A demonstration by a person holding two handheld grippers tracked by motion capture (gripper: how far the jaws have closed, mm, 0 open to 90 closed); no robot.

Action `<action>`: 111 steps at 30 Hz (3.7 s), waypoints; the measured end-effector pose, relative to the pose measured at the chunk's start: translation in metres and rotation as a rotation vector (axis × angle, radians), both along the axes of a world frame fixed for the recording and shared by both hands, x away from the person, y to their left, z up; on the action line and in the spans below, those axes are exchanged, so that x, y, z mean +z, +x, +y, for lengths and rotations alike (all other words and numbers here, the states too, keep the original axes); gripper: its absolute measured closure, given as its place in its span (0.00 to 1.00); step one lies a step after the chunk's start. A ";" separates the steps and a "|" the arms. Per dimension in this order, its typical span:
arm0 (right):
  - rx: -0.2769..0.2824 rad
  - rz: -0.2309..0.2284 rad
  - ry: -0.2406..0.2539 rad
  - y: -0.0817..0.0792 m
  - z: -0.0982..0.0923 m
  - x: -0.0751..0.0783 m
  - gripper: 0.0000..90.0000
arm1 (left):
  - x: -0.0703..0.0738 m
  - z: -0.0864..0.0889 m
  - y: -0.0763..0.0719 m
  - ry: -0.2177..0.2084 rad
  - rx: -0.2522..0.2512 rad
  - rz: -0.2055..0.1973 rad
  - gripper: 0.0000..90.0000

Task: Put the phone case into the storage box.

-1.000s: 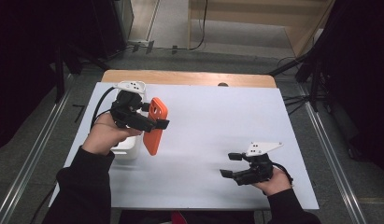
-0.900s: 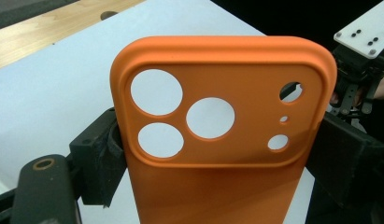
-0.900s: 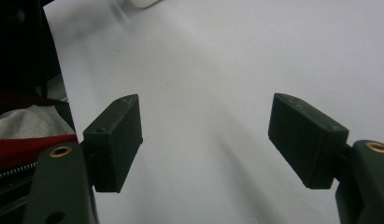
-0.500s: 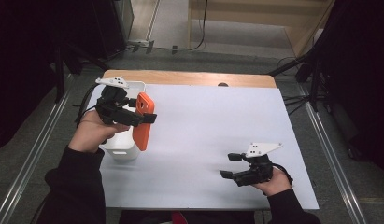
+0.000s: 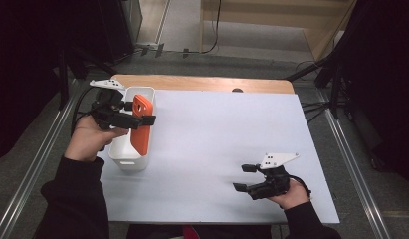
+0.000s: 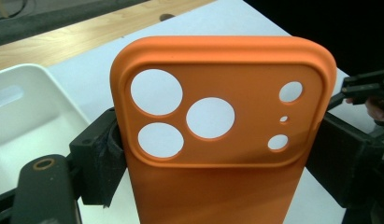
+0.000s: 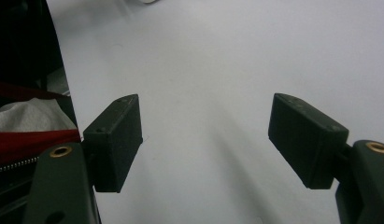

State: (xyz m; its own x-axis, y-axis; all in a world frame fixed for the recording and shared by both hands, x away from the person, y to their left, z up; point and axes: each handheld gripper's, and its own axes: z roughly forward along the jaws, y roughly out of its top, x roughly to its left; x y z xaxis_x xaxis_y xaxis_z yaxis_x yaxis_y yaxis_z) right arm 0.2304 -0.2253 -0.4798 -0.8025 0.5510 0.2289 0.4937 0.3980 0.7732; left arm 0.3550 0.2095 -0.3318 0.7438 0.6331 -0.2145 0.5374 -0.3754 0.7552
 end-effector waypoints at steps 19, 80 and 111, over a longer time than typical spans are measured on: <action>-0.012 -0.006 -0.001 0.001 0.000 0.000 0.27 | 0.000 0.010 0.008 0.018 0.214 -0.067 0.17; -0.034 -0.015 0.013 0.001 0.000 0.002 0.28 | -0.009 -0.008 0.099 0.004 0.479 -0.133 0.18; -0.048 -0.016 0.013 0.002 -0.001 0.001 0.28 | -0.037 -0.005 0.143 0.057 0.586 -0.163 0.17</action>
State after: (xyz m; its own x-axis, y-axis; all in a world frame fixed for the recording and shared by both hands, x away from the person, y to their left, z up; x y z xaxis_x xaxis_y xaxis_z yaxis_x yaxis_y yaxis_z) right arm 0.2329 -0.2261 -0.4793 -0.7790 0.5859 0.2233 0.4994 0.3644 0.7860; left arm 0.4985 0.2048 -0.3690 0.2884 0.9541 -0.0809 0.5457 -0.0944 0.8327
